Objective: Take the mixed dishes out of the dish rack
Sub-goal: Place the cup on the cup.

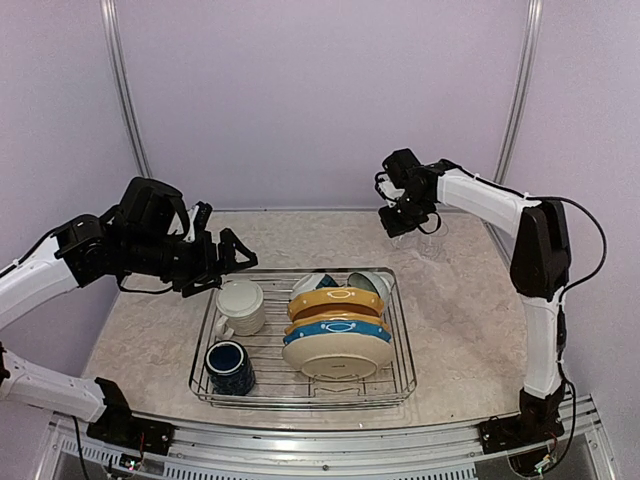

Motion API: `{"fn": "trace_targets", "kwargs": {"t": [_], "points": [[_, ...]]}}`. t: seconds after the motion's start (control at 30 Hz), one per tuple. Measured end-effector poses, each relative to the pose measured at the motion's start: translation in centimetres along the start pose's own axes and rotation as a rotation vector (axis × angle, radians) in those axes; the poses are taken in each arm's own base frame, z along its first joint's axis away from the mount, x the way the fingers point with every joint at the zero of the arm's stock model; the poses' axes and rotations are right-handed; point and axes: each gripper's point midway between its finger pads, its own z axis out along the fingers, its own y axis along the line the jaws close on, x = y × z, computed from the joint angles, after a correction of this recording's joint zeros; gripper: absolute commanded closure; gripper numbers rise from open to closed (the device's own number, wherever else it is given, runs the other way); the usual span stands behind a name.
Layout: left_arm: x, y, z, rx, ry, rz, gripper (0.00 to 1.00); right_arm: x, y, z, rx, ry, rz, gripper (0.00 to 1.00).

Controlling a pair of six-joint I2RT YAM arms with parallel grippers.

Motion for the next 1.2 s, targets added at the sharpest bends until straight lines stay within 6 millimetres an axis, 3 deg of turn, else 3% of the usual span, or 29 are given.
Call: {"fn": "trace_targets", "kwargs": {"t": [0.23,0.37,0.53,0.77,0.83,0.9,1.2], "points": [[0.4,-0.1,0.3,-0.009,0.003,-0.001,0.01,-0.3,-1.8,2.7,-0.002,0.039,0.017,1.00],[0.6,-0.1,0.6,-0.018,0.011,0.003,0.01,-0.6,-2.0,3.0,-0.018,0.033,0.018,1.00],[0.7,0.1,1.1,-0.031,0.017,0.003,0.01,-2.0,-2.0,1.3,-0.032,-0.020,0.019,1.00],[0.9,0.4,1.7,-0.047,0.029,0.003,0.01,-5.6,-5.5,-6.0,0.062,-0.178,0.054,1.00],[1.0,0.5,1.8,-0.049,0.032,0.003,0.01,-5.8,-7.0,-7.2,0.099,-0.196,0.073,1.00],[1.0,0.5,1.9,-0.050,0.035,0.004,0.01,-5.6,-8.2,-7.2,0.125,-0.188,0.086,1.00],[1.2,0.5,2.1,-0.050,0.046,0.004,0.01,-3.0,-9.7,-4.7,0.177,-0.084,0.091,1.00]]}}
